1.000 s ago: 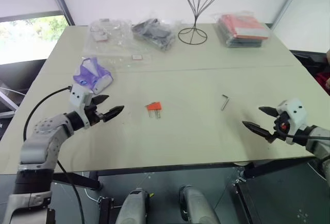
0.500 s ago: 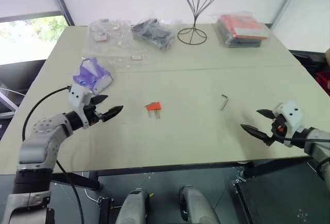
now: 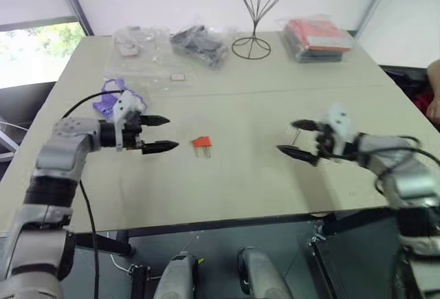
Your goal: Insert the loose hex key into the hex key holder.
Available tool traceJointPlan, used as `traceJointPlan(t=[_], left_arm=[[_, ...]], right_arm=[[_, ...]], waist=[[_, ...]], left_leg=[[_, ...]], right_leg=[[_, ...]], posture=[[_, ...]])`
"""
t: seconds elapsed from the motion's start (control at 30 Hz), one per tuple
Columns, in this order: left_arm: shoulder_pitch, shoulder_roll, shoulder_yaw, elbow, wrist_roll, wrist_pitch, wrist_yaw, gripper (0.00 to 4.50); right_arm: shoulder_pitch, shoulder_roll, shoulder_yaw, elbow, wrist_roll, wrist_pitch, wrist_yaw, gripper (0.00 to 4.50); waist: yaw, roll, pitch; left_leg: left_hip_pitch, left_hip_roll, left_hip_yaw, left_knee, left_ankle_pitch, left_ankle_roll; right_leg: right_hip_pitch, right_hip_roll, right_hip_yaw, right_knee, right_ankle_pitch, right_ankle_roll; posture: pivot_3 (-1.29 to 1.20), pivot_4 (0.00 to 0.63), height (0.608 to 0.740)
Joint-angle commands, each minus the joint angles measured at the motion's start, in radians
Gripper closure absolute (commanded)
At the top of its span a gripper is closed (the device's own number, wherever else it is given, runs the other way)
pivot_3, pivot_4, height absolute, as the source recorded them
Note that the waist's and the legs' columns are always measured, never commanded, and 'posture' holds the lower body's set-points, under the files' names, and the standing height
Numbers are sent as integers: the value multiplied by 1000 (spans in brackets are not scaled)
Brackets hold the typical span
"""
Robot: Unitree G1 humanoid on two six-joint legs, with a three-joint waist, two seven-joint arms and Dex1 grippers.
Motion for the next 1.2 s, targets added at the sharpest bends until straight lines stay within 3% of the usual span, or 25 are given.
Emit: traceJointPlan(t=[0.03, 0.23, 0.4, 0.77, 1.2], left_arm=[[-11, -5, -2, 38, 21, -44, -38, 16], [56, 4, 24, -68, -6, 8, -47, 16], [161, 41, 77, -218, -47, 83, -6, 16], [328, 49, 152, -429, -104, 176, 118, 16], [406, 37, 162, -505, -124, 185, 207, 16]], right_arm=[[-179, 89, 90, 274, -123, -180, 16, 0], [-448, 286, 150, 793, -237, -417, 29, 0], [-538, 378, 153, 1011, -296, -541, 67, 0], [-605, 510, 146, 1144, -397, -611, 56, 0], [-625, 579, 95, 1180, -414, -562, -1, 0]], waist=[[-4, 0, 0], [-2, -1, 1], [-2, -1, 1], [-20, 0, 1], [-28, 0, 1]], left_leg=[[0, 0, 0, 0, 0, 0], [-2, 1, -1, -4, 0, 0], [-12, 1, -4, -4, 0, -1], [-10, 1, -5, -2, 5, -8], [-6, 1, -6, -2, 6, -10]], right_leg=[[0, 0, 0, 0, 1, 1], [-4, -2, -1, 1, 1, 2], [-16, -5, -1, 9, 1, 2], [-18, -4, -1, 16, 3, 0], [-15, -4, -1, 17, 4, -2]], posture=[[0, 150, 740], [0, 150, 740], [0, 150, 740], [0, 150, 740], [0, 150, 740]])
